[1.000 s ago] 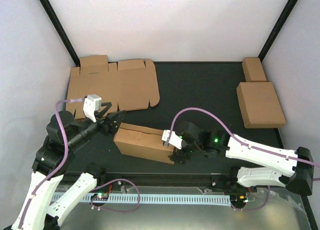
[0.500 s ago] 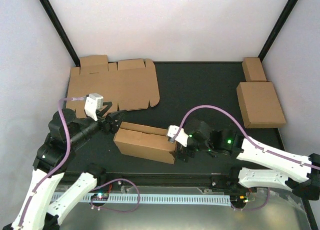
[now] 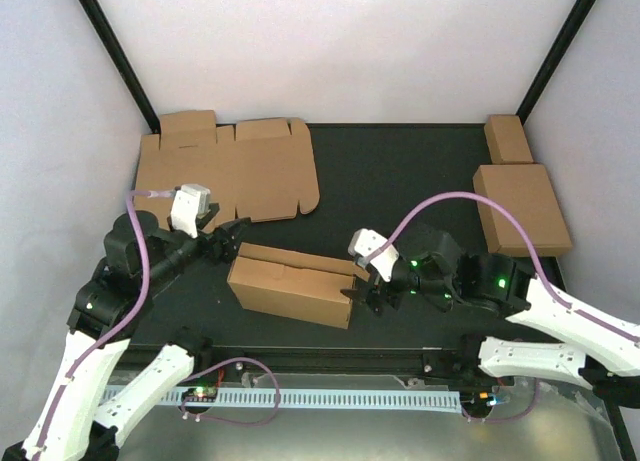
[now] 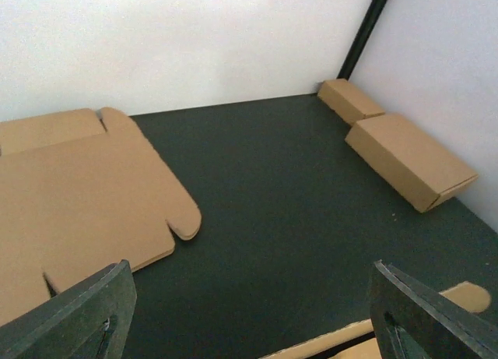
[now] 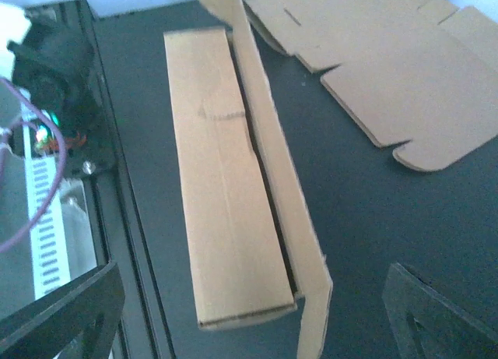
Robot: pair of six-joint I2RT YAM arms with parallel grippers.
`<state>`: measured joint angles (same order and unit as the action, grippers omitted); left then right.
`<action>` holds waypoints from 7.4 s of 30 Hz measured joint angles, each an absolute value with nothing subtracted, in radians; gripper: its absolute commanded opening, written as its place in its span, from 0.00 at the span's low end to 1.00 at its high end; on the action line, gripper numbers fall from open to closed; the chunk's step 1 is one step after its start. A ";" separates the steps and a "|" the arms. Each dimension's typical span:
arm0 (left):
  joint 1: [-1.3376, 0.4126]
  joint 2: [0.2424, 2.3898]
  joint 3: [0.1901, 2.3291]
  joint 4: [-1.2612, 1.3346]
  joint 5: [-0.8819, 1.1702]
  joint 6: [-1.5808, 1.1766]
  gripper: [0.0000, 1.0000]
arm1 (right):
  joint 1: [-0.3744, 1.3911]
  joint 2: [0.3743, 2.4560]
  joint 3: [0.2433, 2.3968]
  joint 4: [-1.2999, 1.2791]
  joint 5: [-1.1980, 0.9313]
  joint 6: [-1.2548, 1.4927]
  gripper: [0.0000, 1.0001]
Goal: Fold the paper box
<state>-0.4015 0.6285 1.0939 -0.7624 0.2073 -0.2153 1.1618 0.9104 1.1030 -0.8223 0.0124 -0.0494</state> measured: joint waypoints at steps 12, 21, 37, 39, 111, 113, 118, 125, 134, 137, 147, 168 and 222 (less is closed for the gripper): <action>-0.402 0.605 1.044 -0.843 0.047 -0.185 0.77 | 1.245 1.204 1.455 -0.855 0.057 -0.043 0.85; -0.402 0.663 1.042 -0.852 0.063 -0.113 0.79 | 1.448 1.312 1.307 -0.766 0.093 0.037 0.82; -0.424 0.793 0.968 -0.713 0.476 0.211 0.63 | 1.589 1.093 0.790 -0.435 0.178 0.334 0.74; -0.456 0.791 0.949 -0.717 0.524 0.272 0.63 | 1.589 1.073 0.750 -0.410 0.175 0.365 0.74; -0.770 1.011 1.058 -0.836 0.393 0.673 0.02 | 1.649 1.084 0.541 -0.140 0.264 0.501 0.68; -0.776 1.022 1.058 -0.820 0.390 0.664 0.02 | 1.649 1.053 0.514 -0.140 0.278 0.506 0.68; -0.787 1.048 1.058 -0.786 0.379 0.646 0.01 | 1.649 1.032 0.501 -0.141 0.290 0.516 0.68; -0.796 1.057 1.058 -0.739 0.366 0.627 0.01 | 1.649 1.070 0.501 -0.139 0.295 0.525 0.67; -0.801 1.084 1.058 -0.671 0.365 0.606 0.01 | 1.647 1.097 0.499 -0.109 0.316 0.537 0.62; -0.807 1.100 1.058 -0.653 0.365 0.602 0.02 | 1.637 1.087 0.484 -0.090 0.318 0.546 0.62; -0.814 1.120 1.058 -0.627 0.365 0.598 0.09 | 1.614 1.031 0.437 -0.070 0.319 0.561 0.62; -0.820 1.141 1.058 -0.611 0.388 0.561 0.36 | 1.612 0.995 0.439 -0.075 0.307 0.547 0.63; -0.785 0.609 0.985 -0.953 -0.311 -0.294 0.99 | 1.316 0.881 0.880 -0.431 0.247 0.559 1.00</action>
<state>-0.7853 0.6094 0.9852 -0.9527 -0.3111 -0.2939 1.3159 0.8810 0.8799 -0.4309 0.2466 0.5594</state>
